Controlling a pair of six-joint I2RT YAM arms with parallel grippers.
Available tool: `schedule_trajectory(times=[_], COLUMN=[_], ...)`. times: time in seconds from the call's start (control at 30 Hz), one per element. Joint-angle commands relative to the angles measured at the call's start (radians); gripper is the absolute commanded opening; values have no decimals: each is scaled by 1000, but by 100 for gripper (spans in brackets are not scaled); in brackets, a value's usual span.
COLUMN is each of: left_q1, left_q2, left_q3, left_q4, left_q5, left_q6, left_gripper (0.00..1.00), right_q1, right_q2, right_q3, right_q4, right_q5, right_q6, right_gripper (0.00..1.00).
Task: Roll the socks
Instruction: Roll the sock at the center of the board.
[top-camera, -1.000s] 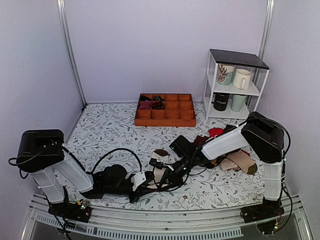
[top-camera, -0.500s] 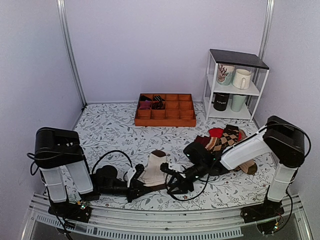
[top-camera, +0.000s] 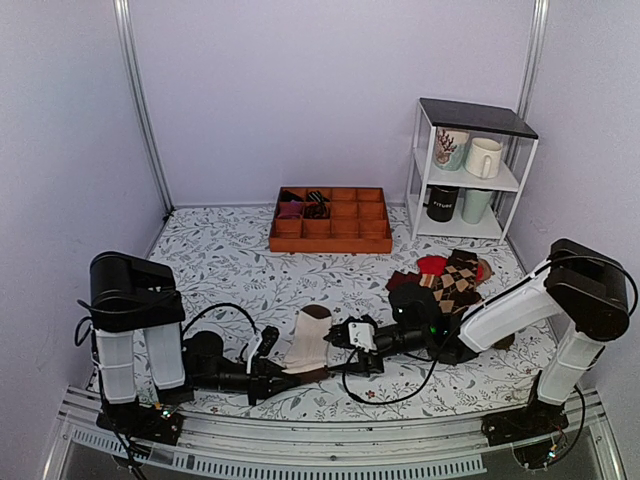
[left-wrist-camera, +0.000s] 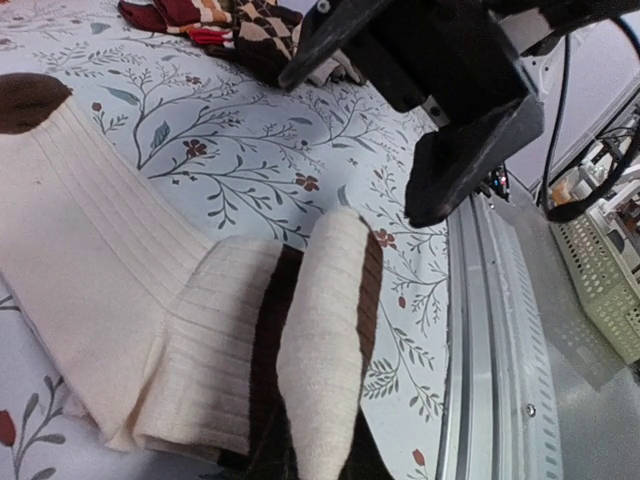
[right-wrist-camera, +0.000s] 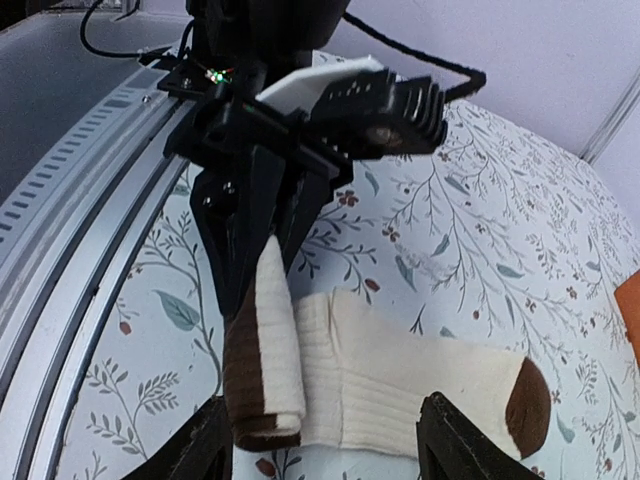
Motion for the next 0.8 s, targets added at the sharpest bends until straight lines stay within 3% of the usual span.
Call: schedule_trajectory(times=[0.0,0.23,0.77], left_q1=[7,8,10], left_q2=[44,56,52], left_q3=[-32,-31,-25], left_q4=[-320,-307,-328], left_q5=[38,40,46], left_q6=[-43,-48,-38], left_gripper=[0,0,0], right_q1=[24,65,63], right_q2=[39,118,187], right_q3=[71,139,205], right_q4=[-39,-156,-248], right_q5=[-89,-164,-33], right_q6=[-3,44,119], right_gripper=[64,62,52])
